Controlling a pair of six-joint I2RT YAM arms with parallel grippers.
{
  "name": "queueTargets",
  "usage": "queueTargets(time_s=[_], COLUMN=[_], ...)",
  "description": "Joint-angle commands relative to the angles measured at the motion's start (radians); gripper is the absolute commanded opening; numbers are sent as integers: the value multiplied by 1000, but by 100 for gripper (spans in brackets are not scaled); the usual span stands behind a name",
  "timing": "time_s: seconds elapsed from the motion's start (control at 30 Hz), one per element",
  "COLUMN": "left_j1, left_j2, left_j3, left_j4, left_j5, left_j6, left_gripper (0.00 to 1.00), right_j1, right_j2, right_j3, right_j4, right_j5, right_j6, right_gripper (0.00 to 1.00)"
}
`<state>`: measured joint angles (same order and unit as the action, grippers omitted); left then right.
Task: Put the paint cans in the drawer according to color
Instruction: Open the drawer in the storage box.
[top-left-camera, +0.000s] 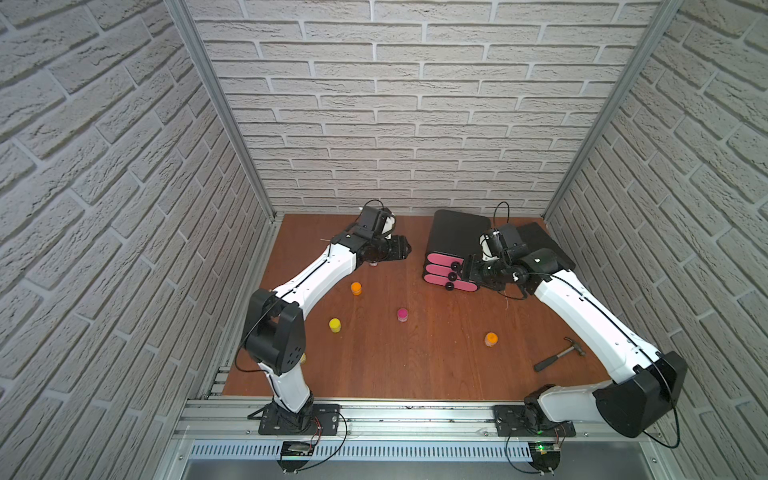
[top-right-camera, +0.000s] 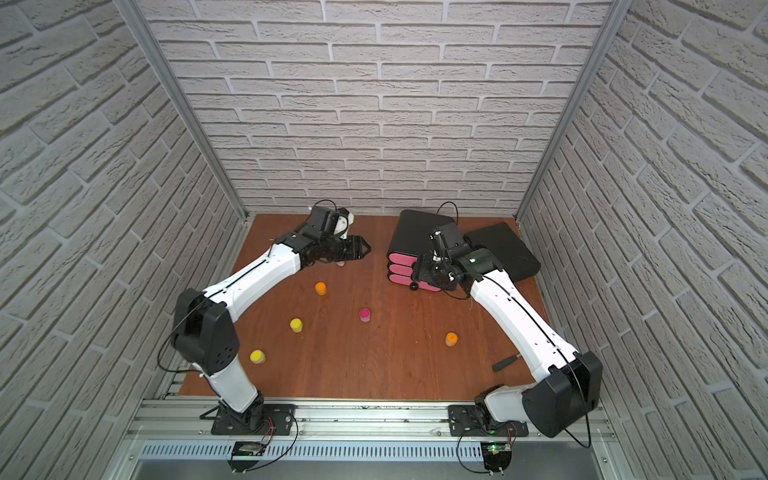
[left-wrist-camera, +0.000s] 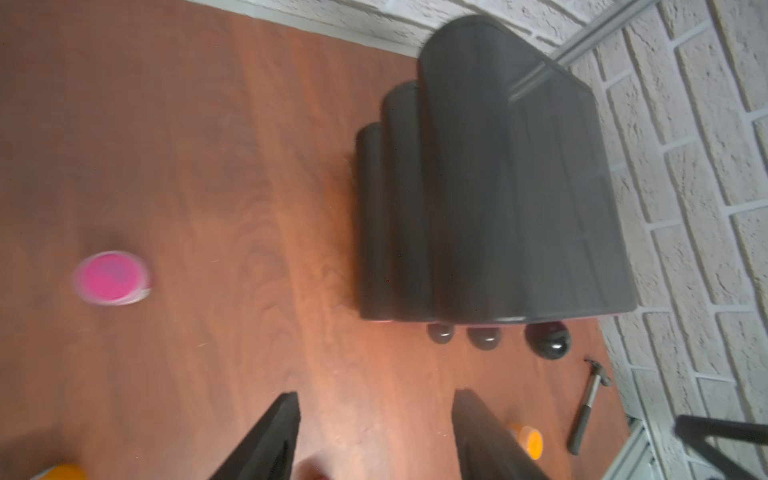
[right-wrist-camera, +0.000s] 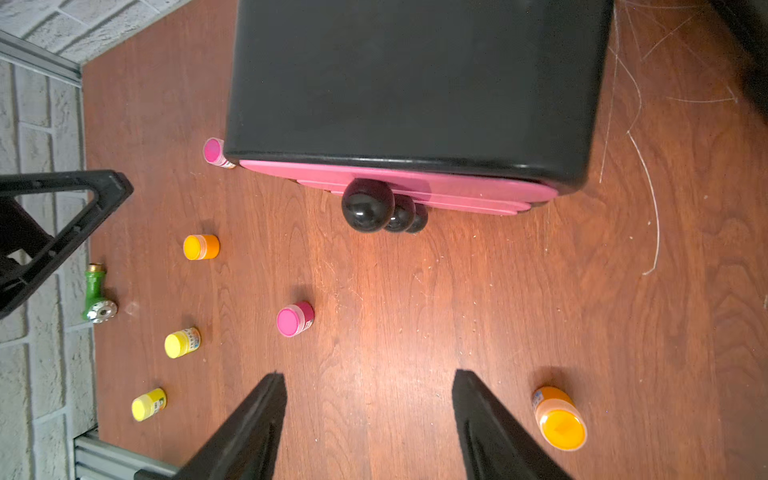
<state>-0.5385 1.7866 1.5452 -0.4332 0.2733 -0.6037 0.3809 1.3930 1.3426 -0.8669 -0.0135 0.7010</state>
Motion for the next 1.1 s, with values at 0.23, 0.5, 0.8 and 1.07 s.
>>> queueTargets(time_s=[0.23,0.5,0.8,1.07], left_j1=[-58,-68,-71,-72], left_j2=[254,373,467,484], left_j3=[376,539,597,547], left_j4=[38,55,43,20], left_j5=[82,180,257,287], left_j6=[19,-38,-54,-50], left_gripper=[36,23,22,20], right_j1=[61,61,62,62], right_j2=[128,158,193,205], right_j3=[11,-17,-16,-28], right_j4=[148,213,261,281], right_j5=[141,188,198,207], right_j6=[85,86,94,91], right_gripper=[62,61,58,50])
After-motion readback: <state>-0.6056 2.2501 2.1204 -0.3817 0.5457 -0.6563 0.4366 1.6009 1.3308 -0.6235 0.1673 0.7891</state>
